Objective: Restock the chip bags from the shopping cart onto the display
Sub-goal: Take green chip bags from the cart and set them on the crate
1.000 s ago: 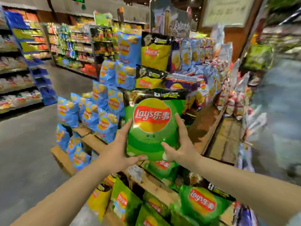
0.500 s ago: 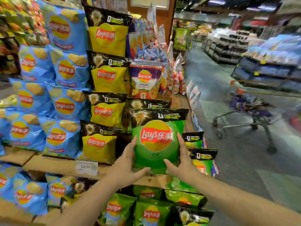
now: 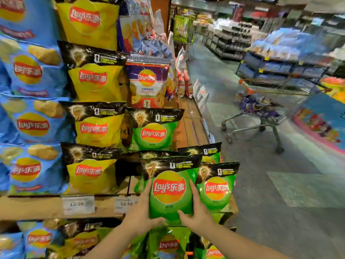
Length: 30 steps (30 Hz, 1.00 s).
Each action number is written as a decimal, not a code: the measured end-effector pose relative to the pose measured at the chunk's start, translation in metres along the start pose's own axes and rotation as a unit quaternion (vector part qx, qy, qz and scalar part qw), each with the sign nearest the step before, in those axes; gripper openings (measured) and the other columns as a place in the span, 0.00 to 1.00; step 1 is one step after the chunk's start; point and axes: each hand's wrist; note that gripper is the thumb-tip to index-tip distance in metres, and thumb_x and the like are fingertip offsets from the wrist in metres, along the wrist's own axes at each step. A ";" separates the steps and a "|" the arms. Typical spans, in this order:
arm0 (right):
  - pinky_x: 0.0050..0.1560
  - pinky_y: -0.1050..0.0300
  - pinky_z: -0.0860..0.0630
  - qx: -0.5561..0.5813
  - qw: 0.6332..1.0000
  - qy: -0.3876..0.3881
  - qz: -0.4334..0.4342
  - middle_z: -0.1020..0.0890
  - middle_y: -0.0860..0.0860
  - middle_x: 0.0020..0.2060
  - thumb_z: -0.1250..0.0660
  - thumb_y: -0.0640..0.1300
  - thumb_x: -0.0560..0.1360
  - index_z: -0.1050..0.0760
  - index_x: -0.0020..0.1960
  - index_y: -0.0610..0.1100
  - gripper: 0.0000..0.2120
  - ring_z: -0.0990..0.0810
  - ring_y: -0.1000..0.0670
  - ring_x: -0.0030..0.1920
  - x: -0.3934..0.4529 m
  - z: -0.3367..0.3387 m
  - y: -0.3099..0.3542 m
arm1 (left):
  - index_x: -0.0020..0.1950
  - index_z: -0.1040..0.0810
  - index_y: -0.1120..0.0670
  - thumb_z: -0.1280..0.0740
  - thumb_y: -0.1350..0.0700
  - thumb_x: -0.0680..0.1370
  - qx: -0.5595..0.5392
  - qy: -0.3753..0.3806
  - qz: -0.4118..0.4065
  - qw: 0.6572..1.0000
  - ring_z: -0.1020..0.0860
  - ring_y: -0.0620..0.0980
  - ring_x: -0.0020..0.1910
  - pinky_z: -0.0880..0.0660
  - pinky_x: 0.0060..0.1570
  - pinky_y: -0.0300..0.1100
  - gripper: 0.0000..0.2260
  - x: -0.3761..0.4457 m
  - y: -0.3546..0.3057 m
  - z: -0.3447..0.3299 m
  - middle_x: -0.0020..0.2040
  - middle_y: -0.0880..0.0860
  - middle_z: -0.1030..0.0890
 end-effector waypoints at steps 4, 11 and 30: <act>0.63 0.59 0.28 0.012 0.999 0.007 -0.033 0.39 0.52 0.72 0.29 0.48 0.70 0.66 0.62 0.81 0.50 0.36 0.53 0.70 0.010 -0.005 -0.016 | 0.73 0.68 0.42 0.23 0.48 0.68 0.027 -0.019 0.017 0.999 0.37 0.48 0.72 0.37 0.69 0.44 0.56 0.014 0.005 -0.013 0.75 0.48 0.43; 0.48 0.76 0.29 -0.032 0.997 0.020 -0.064 0.40 0.49 0.72 0.29 0.44 0.72 0.70 0.61 0.74 0.51 0.34 0.56 0.64 0.030 -0.020 -0.036 | 0.64 0.76 0.37 0.23 0.49 0.67 0.008 -0.016 0.043 0.999 0.38 0.47 0.72 0.38 0.69 0.43 0.58 0.039 0.023 -0.037 0.73 0.50 0.40; 0.75 0.53 0.42 -0.268 0.961 0.063 -0.035 0.67 0.45 0.75 0.35 0.49 0.78 0.77 0.66 0.57 0.47 0.55 0.44 0.77 0.051 -0.030 -0.053 | 0.61 0.78 0.37 0.32 0.49 0.76 0.104 -0.076 0.073 0.989 0.54 0.57 0.77 0.42 0.72 0.44 0.48 0.043 0.042 -0.059 0.75 0.57 0.66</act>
Point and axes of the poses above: each hand's wrist, its own x-axis towards the middle knuckle, its own z-axis out of the back of the hand, y = z × x
